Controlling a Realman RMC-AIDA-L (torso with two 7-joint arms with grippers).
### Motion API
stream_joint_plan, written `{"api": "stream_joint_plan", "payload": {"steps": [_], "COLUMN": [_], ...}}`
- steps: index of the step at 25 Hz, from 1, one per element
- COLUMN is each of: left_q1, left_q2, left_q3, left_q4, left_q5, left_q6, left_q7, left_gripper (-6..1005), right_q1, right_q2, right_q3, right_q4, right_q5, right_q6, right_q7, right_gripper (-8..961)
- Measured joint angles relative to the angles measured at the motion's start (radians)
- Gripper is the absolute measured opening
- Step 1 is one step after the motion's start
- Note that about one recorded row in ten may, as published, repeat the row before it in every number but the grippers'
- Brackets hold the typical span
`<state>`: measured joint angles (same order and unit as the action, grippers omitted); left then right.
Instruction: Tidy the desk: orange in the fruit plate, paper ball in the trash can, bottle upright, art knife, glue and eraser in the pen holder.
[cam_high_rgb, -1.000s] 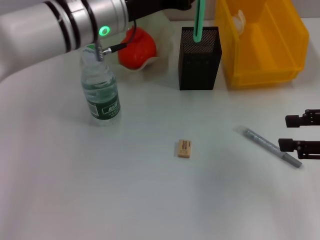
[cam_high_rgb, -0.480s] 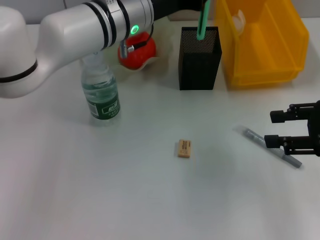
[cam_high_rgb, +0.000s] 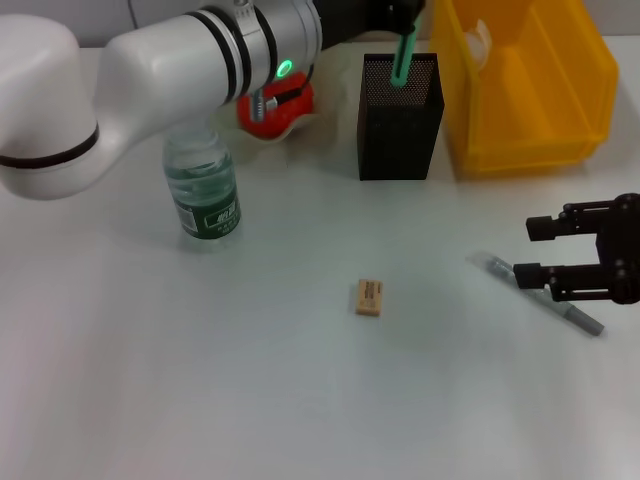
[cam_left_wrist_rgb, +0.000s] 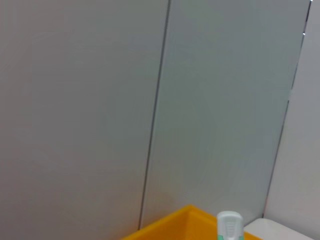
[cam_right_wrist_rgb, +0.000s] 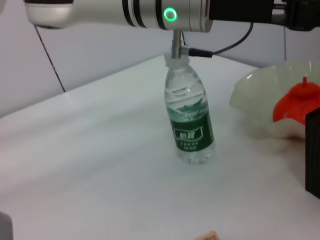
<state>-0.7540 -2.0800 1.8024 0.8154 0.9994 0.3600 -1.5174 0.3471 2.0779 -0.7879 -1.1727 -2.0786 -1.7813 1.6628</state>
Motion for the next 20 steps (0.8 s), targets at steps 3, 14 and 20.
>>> {"api": "stream_joint_plan", "payload": {"steps": [3, 14, 20], "left_q1": [0.0, 0.042, 0.148], "left_q2": [0.0, 0.0, 0.012], "left_q3": [0.017, 0.03, 0.006], "left_q4": [0.0, 0.018, 0.105], "left_q5": [0.0, 0.004, 0.007], "left_q6": [-0.005, 0.021, 0.125], "left_q7": [0.0, 0.004, 0.023], "left_gripper": [332, 394, 522], "right_q1": [0.007, 0.014, 0.027], "right_q2": [0.0, 0.001, 0.002], "right_q3": [-0.004, -0.008, -0.01], "right_q4": [0.004, 0.001, -0.059], "right_q5": [-0.011, -0.012, -0.012], "right_q6": [0.003, 0.003, -0.005], "right_q7": [0.0, 0.001, 0.042], "right_gripper": [649, 650, 650]}}
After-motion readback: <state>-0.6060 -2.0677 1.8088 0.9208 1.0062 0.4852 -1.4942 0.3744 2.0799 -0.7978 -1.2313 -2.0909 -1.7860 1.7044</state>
